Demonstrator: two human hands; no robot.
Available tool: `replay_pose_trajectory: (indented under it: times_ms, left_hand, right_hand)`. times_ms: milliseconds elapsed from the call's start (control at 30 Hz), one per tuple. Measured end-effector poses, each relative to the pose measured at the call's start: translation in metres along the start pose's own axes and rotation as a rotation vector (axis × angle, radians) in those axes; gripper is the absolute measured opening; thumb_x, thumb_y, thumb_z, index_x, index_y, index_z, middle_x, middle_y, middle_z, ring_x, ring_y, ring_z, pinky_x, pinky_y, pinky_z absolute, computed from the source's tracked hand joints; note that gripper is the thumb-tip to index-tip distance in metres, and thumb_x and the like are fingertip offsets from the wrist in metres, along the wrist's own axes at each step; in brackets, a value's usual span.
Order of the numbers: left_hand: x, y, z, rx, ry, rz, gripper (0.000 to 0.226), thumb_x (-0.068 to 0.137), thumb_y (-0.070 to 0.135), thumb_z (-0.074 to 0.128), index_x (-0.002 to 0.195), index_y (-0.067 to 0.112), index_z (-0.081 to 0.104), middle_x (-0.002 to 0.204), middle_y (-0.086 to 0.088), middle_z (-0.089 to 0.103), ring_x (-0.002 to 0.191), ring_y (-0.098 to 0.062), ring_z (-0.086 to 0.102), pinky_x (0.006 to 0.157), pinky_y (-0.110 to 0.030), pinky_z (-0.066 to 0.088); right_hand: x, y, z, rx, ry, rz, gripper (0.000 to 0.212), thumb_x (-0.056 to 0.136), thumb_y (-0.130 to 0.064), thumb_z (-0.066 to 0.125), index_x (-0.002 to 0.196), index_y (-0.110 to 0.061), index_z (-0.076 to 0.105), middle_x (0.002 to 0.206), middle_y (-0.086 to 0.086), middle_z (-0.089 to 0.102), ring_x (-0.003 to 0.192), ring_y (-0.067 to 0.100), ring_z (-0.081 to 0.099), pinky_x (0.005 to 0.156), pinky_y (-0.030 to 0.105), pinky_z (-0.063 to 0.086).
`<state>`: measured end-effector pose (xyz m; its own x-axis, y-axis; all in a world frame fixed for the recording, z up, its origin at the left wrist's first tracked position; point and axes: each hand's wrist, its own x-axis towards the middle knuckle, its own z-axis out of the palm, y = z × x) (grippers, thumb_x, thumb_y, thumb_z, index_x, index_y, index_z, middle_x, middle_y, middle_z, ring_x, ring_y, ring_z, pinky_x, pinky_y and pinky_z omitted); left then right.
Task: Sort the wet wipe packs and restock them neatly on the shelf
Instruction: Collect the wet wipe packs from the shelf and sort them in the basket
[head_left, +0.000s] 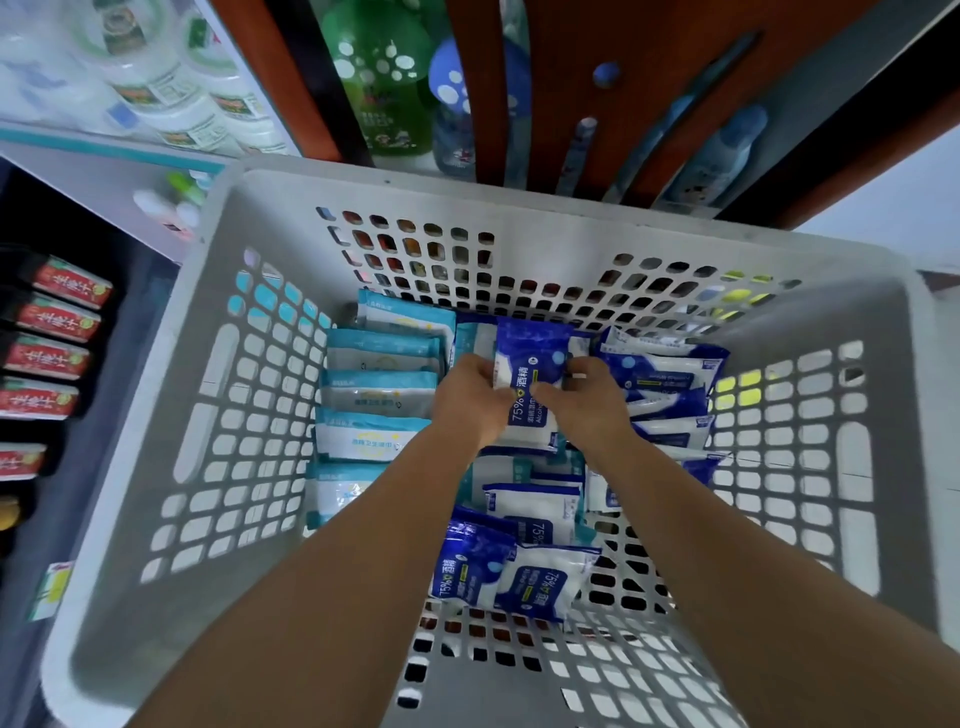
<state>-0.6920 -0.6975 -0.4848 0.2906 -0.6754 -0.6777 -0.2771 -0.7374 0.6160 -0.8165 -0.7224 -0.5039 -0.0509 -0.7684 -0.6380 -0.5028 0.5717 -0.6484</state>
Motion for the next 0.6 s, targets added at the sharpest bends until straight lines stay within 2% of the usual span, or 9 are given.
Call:
replay_pose_trajectory:
  times_ms: [100, 167, 233, 300, 400, 467, 533, 600]
  left_hand:
    - [0.000, -0.002, 0.002, -0.082, -0.014, -0.013, 0.030, 0.087, 0.020, 0.065, 0.114, 0.014, 0.051, 0.099, -0.005, 0.063, 0.081, -0.019, 0.059, 0.067, -0.029, 0.047]
    - [-0.003, 0.000, 0.001, -0.115, -0.042, -0.019, 0.028, 0.091, 0.027, 0.059, 0.115, 0.014, 0.055, 0.099, -0.004, 0.065, 0.077, -0.016, 0.059, 0.061, -0.026, 0.044]
    - [-0.006, 0.005, -0.001, -0.060, -0.076, 0.000, 0.021, 0.096, 0.033, 0.048, 0.097, 0.016, 0.060, 0.086, -0.003, 0.062, 0.071, -0.017, 0.054, 0.061, -0.026, 0.042]
    - [-0.006, 0.008, -0.005, -0.034, -0.104, 0.031, 0.027, 0.097, 0.037, 0.044, 0.096, 0.015, 0.059, 0.089, -0.006, 0.062, 0.079, -0.022, 0.055, 0.068, -0.031, 0.043]
    - [-0.009, 0.016, -0.012, -0.157, -0.157, 0.065, 0.026, 0.091, 0.032, 0.058, 0.101, 0.009, 0.058, 0.096, -0.005, 0.065, 0.083, -0.022, 0.061, 0.069, -0.030, 0.047]
    - [-0.012, 0.020, -0.017, -0.199, -0.151, 0.098, 0.021, 0.085, 0.025, 0.069, 0.097, 0.011, 0.058, 0.092, -0.003, 0.067, 0.083, -0.020, 0.065, 0.074, -0.032, 0.053]
    - [-0.018, 0.023, -0.024, -0.193, -0.156, 0.123, 0.018, 0.085, 0.026, 0.070, 0.093, 0.018, 0.056, 0.090, 0.004, 0.064, 0.083, -0.014, 0.063, 0.073, -0.027, 0.051]
    - [-0.023, 0.023, -0.031, -0.208, -0.195, 0.127, 0.014, 0.090, 0.032, 0.063, 0.099, 0.022, 0.062, 0.101, 0.002, 0.067, 0.092, -0.016, 0.063, 0.084, -0.031, 0.050]
  right_hand:
    - [0.002, 0.002, -0.001, 0.051, 0.026, -0.002, 0.046, 0.082, -0.018, 0.070, 0.124, -0.010, 0.052, 0.113, 0.004, 0.063, 0.092, 0.020, 0.062, 0.083, 0.037, 0.054]
    - [0.002, 0.000, -0.004, 0.105, 0.031, -0.012, 0.037, 0.083, -0.014, 0.068, 0.118, -0.014, 0.057, 0.110, 0.005, 0.066, 0.094, 0.021, 0.065, 0.085, 0.041, 0.055]
    - [0.000, -0.004, -0.008, 0.196, 0.018, -0.031, 0.032, 0.086, -0.009, 0.064, 0.117, -0.013, 0.059, 0.107, 0.005, 0.068, 0.090, 0.019, 0.066, 0.078, 0.034, 0.057]
    - [-0.005, -0.010, -0.013, 0.282, 0.007, -0.042, 0.030, 0.089, -0.006, 0.061, 0.118, -0.011, 0.060, 0.102, 0.004, 0.068, 0.086, 0.016, 0.067, 0.071, 0.026, 0.055]
    - [-0.011, -0.016, -0.019, 0.322, 0.027, -0.039, 0.022, 0.090, -0.007, 0.059, 0.110, -0.013, 0.065, 0.098, 0.005, 0.071, 0.087, 0.020, 0.069, 0.079, 0.035, 0.057]
    - [-0.015, -0.018, -0.022, 0.318, 0.065, -0.029, 0.015, 0.090, -0.007, 0.060, 0.100, -0.014, 0.068, 0.088, 0.004, 0.072, 0.080, 0.021, 0.069, 0.079, 0.039, 0.058]
    - [-0.021, -0.020, -0.023, 0.341, 0.111, -0.008, 0.012, 0.088, -0.007, 0.063, 0.089, -0.017, 0.069, 0.081, 0.001, 0.071, 0.076, 0.022, 0.069, 0.079, 0.041, 0.059]
    - [-0.026, -0.022, -0.024, 0.359, 0.148, 0.010, 0.017, 0.088, -0.008, 0.064, 0.079, -0.023, 0.066, 0.081, 0.001, 0.071, 0.082, 0.025, 0.070, 0.081, 0.046, 0.058]
